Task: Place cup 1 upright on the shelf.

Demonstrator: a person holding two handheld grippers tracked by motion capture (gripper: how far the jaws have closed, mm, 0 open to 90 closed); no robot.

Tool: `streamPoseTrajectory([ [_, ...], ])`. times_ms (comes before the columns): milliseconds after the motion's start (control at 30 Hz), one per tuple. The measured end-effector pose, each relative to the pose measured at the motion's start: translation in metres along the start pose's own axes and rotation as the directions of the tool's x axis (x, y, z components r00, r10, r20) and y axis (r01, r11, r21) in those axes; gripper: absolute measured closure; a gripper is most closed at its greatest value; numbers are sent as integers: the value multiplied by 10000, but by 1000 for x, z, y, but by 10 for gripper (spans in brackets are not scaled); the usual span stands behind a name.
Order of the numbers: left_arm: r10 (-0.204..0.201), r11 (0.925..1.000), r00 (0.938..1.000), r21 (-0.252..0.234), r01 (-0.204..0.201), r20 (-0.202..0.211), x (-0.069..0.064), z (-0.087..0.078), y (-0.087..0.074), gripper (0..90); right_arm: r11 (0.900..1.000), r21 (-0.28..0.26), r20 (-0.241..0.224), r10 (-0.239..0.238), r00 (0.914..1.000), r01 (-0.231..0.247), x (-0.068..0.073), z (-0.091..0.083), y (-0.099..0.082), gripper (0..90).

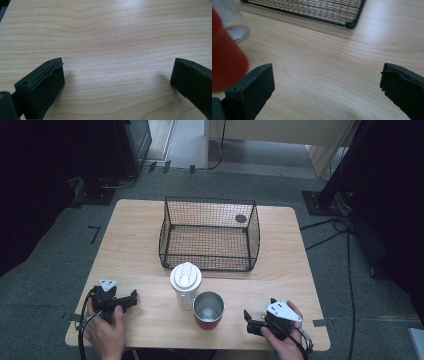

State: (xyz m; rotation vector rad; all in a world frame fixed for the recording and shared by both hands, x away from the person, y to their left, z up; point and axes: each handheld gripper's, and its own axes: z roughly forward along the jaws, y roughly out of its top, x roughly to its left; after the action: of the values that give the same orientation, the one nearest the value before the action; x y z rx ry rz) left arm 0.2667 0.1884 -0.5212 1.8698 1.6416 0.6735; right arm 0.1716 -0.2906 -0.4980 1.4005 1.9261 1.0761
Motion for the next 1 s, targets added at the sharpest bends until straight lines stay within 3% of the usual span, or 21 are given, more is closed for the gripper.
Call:
streamPoseTrajectory([
  [133,-4,10000,10000,-3,4,-2,0,0,0,0,9999,-5,-261,-113,9996,113,9,-1,1,0],
  [333,3,10000,10000,3,-3,-1,0,0,0,0,9992,-22,-1066,-407,9935,407,23,-1,1,0],
  [433,1,10000,10000,0,-1,-2,0,0,0,0,9984,-141,-1656,-566,9846,550,33,-2,1,0],
  [733,-5,10000,10000,-1,5,-3,0,0,0,0,9962,-384,-2375,-846,9677,777,58,-2,7,0],
  [833,53,10000,10000,31,-53,-8,0,0,0,0,9942,-485,-2716,-1060,9566,965,67,-3,7,0],
  [933,53,10000,10000,32,-53,-7,0,0,0,0,9940,-589,-2970,-1057,9490,922,75,-3,9,0],
  [1000,48,10000,10000,26,-48,-2,0,0,0,0,9947,-676,-3020,-943,9486,773,78,-2,10,0],
])
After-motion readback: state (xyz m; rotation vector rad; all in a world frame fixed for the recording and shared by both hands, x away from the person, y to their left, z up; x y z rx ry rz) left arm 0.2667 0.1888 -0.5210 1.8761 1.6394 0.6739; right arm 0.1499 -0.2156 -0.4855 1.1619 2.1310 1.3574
